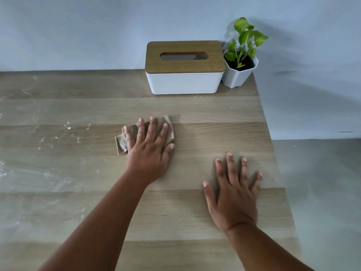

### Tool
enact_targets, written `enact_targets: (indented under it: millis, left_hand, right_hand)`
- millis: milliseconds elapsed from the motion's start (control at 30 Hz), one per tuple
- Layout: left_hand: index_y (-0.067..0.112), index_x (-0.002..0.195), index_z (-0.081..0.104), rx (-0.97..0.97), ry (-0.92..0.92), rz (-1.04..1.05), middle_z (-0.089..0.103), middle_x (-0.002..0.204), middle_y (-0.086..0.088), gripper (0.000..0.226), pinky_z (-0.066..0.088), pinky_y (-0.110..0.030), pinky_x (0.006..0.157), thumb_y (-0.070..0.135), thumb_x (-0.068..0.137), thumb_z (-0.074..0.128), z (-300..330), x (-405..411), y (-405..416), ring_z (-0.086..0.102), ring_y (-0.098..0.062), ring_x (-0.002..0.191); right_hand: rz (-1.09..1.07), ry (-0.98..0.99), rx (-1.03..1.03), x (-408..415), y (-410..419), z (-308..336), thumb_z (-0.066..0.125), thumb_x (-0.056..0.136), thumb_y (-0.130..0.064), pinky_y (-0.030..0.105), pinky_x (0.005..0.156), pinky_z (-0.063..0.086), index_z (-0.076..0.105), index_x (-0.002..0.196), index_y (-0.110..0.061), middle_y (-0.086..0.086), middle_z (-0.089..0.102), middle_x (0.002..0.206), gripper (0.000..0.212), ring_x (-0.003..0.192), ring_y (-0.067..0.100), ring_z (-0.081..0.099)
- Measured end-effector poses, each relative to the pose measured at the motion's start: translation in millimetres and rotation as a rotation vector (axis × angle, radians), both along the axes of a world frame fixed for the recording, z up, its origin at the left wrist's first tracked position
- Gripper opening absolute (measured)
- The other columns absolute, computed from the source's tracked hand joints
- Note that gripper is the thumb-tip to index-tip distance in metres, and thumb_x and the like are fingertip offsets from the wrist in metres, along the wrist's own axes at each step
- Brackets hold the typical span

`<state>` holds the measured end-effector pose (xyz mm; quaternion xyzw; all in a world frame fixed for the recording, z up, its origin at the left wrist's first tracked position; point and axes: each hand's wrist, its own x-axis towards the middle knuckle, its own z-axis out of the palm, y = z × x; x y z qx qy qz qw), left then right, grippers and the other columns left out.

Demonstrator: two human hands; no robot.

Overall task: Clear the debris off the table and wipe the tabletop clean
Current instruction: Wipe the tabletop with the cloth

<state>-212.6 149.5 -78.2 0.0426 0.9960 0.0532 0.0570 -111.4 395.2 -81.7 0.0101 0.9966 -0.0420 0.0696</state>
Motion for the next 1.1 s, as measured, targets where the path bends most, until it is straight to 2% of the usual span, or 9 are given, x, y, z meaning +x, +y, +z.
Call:
enact_targets:
  millis: [67,133,300,367,533,667,767,1000,1100]
  left_hand:
    - [0.03,0.16,0.036,0.018,0.026,-0.068,0.021,0.172,-0.008,0.071,-0.003,-0.064,0.125,0.065,0.1,0.024,-1,21,-11,0.008,-0.035,0.16]
    - [0.029,0.16,0.037,0.04,0.011,-0.05,0.022,0.172,-0.007,0.071,0.002,-0.061,0.127,0.064,0.099,0.026,0,18,-24,0.011,-0.033,0.16]
    - [0.031,0.163,0.028,0.098,0.011,0.314,0.011,0.174,-0.003,0.065,-0.006,-0.06,0.126,0.052,0.102,0.031,2,-35,-4,0.002,-0.032,0.161]
    - [0.032,0.162,0.028,0.123,0.006,0.355,0.008,0.175,-0.003,0.062,-0.008,-0.063,0.125,0.049,0.103,0.035,2,-48,14,-0.001,-0.035,0.16]
    - [0.035,0.163,0.024,0.063,0.002,0.018,0.006,0.175,-0.001,0.062,-0.006,-0.065,0.125,0.052,0.103,0.027,0,-20,45,-0.002,-0.032,0.161]
    - [0.032,0.159,0.036,0.073,0.038,-0.16,0.022,0.172,-0.002,0.061,0.009,-0.064,0.125,0.055,0.104,0.029,-2,51,41,0.013,-0.028,0.16]
    - [0.028,0.158,0.042,0.081,0.072,-0.201,0.03,0.169,0.0,0.059,0.018,-0.063,0.124,0.051,0.104,0.036,-2,84,11,0.022,-0.025,0.159]
    - [0.034,0.162,0.03,0.083,0.006,0.151,0.019,0.173,0.008,0.064,-0.002,-0.058,0.127,0.053,0.101,0.03,5,6,8,0.01,-0.02,0.161]
    - [0.034,0.162,0.029,0.096,-0.021,0.075,0.014,0.173,0.009,0.061,-0.007,-0.06,0.126,0.052,0.104,0.033,4,-15,33,0.006,-0.023,0.161]
  right_hand:
    - [0.001,0.007,0.001,0,0,0,0.019,0.101,-0.068,0.071,0.123,0.003,0.025,0.164,-0.03,0.0,0.008,0.175,0.074,0.161,0.035,-0.004]
    - [0.003,0.007,-0.003,0,0,1,0.017,0.101,-0.068,0.071,0.123,0.002,0.024,0.164,-0.03,0.0,0.007,0.175,0.074,0.161,0.035,-0.005]
    - [0.0,-0.006,-0.013,0,1,2,0.013,0.1,-0.069,0.071,0.122,0.002,0.021,0.164,-0.03,0.001,0.005,0.175,0.075,0.161,0.035,-0.007]
    - [-0.003,-0.009,-0.019,0,0,2,0.016,0.1,-0.068,0.071,0.122,0.001,0.02,0.164,-0.031,0.001,0.005,0.175,0.075,0.161,0.035,-0.007]
    - [-0.004,0.017,-0.023,0,-1,1,0.022,0.101,-0.061,0.071,0.122,0.003,0.023,0.164,-0.029,0.001,0.01,0.174,0.071,0.161,0.035,-0.003]
    - [-0.008,0.029,-0.019,1,0,1,0.028,0.098,-0.055,0.073,0.121,0.005,0.03,0.163,-0.028,0.002,0.013,0.174,0.07,0.161,0.037,0.001]
    - [-0.011,0.032,-0.036,0,0,0,0.031,0.097,-0.054,0.073,0.121,0.005,0.032,0.162,-0.029,0.001,0.012,0.174,0.07,0.161,0.037,0.001]
    - [-0.008,0.023,-0.031,0,0,-3,0.026,0.098,-0.058,0.072,0.122,0.001,0.025,0.164,-0.03,0.0,0.007,0.175,0.072,0.161,0.036,-0.004]
    - [-0.011,0.035,-0.029,0,1,-3,0.026,0.099,-0.058,0.072,0.122,0.002,0.023,0.164,-0.029,0.001,0.008,0.175,0.071,0.161,0.035,-0.004]
